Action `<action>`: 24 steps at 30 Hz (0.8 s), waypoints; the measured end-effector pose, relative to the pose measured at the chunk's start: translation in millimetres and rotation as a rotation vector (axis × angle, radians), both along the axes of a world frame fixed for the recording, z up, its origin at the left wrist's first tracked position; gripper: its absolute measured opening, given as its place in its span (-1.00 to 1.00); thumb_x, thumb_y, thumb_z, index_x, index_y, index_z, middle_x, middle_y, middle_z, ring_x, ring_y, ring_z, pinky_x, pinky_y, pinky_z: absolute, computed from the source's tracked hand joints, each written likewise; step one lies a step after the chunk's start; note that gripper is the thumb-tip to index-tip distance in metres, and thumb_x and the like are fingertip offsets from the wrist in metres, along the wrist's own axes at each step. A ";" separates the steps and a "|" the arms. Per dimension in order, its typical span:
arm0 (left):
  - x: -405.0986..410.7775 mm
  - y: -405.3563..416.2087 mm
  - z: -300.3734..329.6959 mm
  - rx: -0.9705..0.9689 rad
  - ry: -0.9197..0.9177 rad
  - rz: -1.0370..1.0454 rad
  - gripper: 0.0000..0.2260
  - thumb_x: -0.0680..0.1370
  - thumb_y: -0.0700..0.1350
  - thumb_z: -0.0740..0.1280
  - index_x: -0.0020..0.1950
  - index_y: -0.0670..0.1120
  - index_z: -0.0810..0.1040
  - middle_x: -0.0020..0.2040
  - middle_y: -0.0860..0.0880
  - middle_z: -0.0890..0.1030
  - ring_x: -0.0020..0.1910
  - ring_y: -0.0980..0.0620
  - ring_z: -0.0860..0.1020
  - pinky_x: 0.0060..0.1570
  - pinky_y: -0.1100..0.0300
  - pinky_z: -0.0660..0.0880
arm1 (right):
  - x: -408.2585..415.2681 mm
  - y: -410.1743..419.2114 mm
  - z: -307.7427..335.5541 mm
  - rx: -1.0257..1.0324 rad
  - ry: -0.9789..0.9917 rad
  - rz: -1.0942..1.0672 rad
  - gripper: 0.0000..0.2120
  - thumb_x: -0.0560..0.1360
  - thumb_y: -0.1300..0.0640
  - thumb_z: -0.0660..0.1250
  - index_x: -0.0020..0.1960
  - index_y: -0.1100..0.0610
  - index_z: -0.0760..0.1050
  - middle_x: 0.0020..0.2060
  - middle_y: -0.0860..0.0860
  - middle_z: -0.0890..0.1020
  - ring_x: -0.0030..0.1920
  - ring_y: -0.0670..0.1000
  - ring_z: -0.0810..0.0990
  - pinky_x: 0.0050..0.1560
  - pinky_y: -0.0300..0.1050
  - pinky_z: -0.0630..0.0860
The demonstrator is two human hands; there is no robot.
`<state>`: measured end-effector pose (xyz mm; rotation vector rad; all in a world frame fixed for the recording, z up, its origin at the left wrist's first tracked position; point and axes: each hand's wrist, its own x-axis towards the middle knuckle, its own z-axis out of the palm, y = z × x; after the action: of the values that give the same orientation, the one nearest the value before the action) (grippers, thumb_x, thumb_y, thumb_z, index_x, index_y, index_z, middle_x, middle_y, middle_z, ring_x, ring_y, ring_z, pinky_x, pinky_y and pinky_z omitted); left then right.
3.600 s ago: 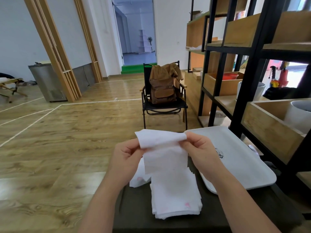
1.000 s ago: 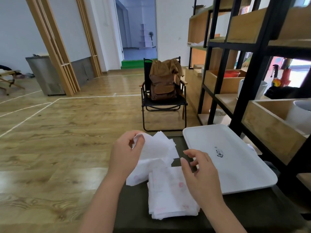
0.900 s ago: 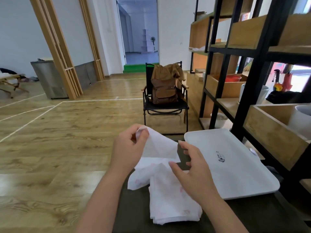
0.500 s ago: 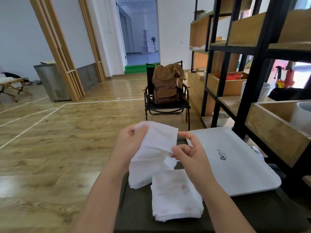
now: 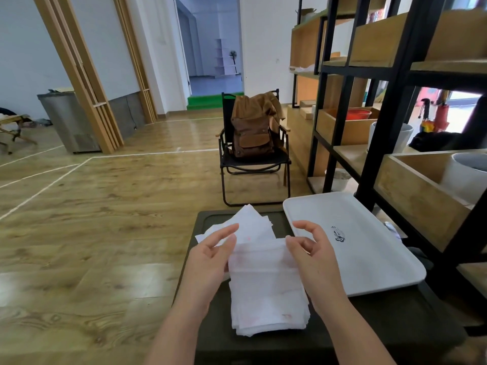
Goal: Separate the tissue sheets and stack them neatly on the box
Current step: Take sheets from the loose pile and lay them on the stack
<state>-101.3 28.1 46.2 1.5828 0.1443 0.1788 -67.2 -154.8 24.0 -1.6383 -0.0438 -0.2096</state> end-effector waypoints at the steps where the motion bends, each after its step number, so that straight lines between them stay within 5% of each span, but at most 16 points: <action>1: -0.1 0.5 0.1 0.054 -0.031 -0.008 -0.79 0.58 -0.01 0.36 0.08 0.33 0.64 -0.10 0.10 0.72 -0.08 0.19 0.66 -0.21 0.41 0.51 | 0.2 -1.1 0.3 0.004 0.002 -0.005 -0.78 0.54 0.03 0.36 0.09 -0.23 0.40 -0.22 -0.28 0.64 -0.10 -0.37 0.53 -0.17 -0.29 0.40; 7: 2.0 4.2 -4.8 0.277 -0.097 0.049 -0.72 0.51 -0.16 0.45 0.01 0.26 0.68 -0.28 0.28 0.61 -0.29 0.26 0.52 -0.28 0.47 0.41 | -4.9 -9.3 5.3 -0.033 -0.031 0.100 -0.71 0.45 0.11 0.47 0.08 -0.18 0.51 -0.25 -0.15 0.64 -0.17 -0.19 0.63 -0.24 -0.38 0.53; 11: -0.8 2.0 -7.0 0.395 -0.136 0.081 -0.76 0.51 -0.17 0.45 -0.02 0.21 0.68 -0.18 0.30 0.63 -0.20 0.13 0.57 -0.17 0.34 0.51 | -12.6 -9.6 2.3 -0.192 -0.034 0.124 -0.69 0.43 0.14 0.49 0.09 -0.17 0.58 -0.14 -0.17 0.62 -0.11 -0.14 0.59 -0.17 -0.36 0.53; 13: -5.8 0.0 -6.8 0.457 -0.178 0.093 -0.77 0.50 -0.17 0.46 -0.03 0.19 0.68 -0.22 0.38 0.59 -0.23 0.23 0.53 -0.20 0.43 0.45 | -16.1 -8.6 1.0 -0.263 -0.028 0.098 -0.70 0.44 0.13 0.49 0.09 -0.18 0.59 -0.10 -0.16 0.61 -0.10 -0.14 0.58 -0.19 -0.38 0.51; 18: -15.3 5.0 -6.8 0.455 -0.123 0.060 -0.80 0.47 -0.14 0.50 -0.06 0.18 0.69 -0.33 0.18 0.55 -0.36 0.19 0.42 -0.28 0.42 0.41 | -23.7 -13.6 -0.9 -0.335 -0.079 0.070 -0.77 0.44 0.15 0.47 -0.04 -0.17 0.60 -0.18 -0.15 0.62 -0.14 -0.16 0.56 -0.14 -0.39 0.49; 21: -21.9 6.6 -3.6 0.487 -0.099 0.031 -0.82 0.48 -0.14 0.49 -0.08 0.17 0.69 -0.41 0.25 0.50 -0.41 0.22 0.41 -0.32 0.44 0.38 | -30.1 -16.7 0.9 -0.343 -0.113 0.071 -0.82 0.46 0.14 0.46 -0.10 -0.16 0.62 -0.20 -0.19 0.63 -0.15 -0.22 0.56 -0.15 -0.45 0.44; 24: -28.3 4.8 -0.1 0.543 -0.152 0.078 -0.86 0.49 -0.10 0.47 -0.15 0.17 0.69 -0.27 0.30 0.57 -0.33 0.23 0.46 -0.29 0.43 0.39 | -35.9 -19.4 4.4 -0.389 -0.148 0.066 -0.84 0.48 0.07 0.42 -0.17 -0.20 0.60 -0.19 -0.19 0.61 -0.11 -0.25 0.54 -0.15 -0.47 0.41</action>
<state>-129.6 32.9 46.0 2.0957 0.0379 0.4252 -103.1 -174.2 28.4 -2.0015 -0.2652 -0.2843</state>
